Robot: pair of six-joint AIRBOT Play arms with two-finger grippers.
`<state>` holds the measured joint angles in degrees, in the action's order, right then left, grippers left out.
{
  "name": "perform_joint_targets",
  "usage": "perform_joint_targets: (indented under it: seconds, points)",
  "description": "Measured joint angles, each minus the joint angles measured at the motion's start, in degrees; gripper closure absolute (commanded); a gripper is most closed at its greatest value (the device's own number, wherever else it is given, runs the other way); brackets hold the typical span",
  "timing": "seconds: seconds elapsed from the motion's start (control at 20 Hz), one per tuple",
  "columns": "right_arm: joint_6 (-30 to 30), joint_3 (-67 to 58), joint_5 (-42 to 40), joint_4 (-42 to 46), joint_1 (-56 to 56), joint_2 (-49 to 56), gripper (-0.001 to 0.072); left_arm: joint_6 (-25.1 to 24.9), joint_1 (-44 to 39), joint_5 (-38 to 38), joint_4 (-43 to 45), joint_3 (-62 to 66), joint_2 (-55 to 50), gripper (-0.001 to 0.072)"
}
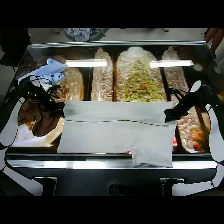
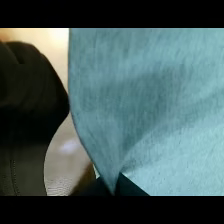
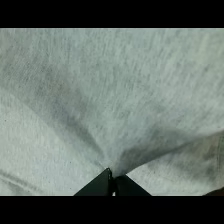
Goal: Fold the shirts.
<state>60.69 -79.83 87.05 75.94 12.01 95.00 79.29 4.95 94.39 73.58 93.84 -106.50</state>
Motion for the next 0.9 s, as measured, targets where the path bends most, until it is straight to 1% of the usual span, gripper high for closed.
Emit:
perform_joint_targets:
  seconds: [0.05,0.1,0.25,0.4,0.6,0.7,0.9]
  points:
    - [0.2,-0.1,-0.2,0.0,0.0,-0.1,0.0347,0.2,0.0,0.0,-0.1,-0.1,0.1,0.0239]
    - [0.2,-0.5,0.2,-0.1,0.2,-0.2,0.0278,0.2,0.2,0.4,-0.2,-0.1,0.4,0.0245]
    - [-2.0,-2.0,5.2,-0.2,2.6,-2.1,0.0276,0.7,1.5,1.6,-0.3,-0.8,2.8,0.0254]
    - [-3.0,0.0,8.4,0.7,7.2,-6.1,0.0276,1.6,2.5,1.3,-0.5,-8.4,8.9,0.0269]
    - [-3.5,7.6,7.8,2.0,11.3,-11.3,0.0277,1.5,4.0,-6.8,-0.4,-31.3,21.0,0.0269]
    - [-3.7,10.4,7.2,2.1,12.1,-12.5,0.0277,0.5,5.3,-10.5,-0.5,-40.0,25.6,0.0268]
    - [-3.9,12.8,7.6,2.1,12.8,-13.6,0.0272,-1.4,7.8,-14.5,-0.7,-49.7,30.0,0.0269]
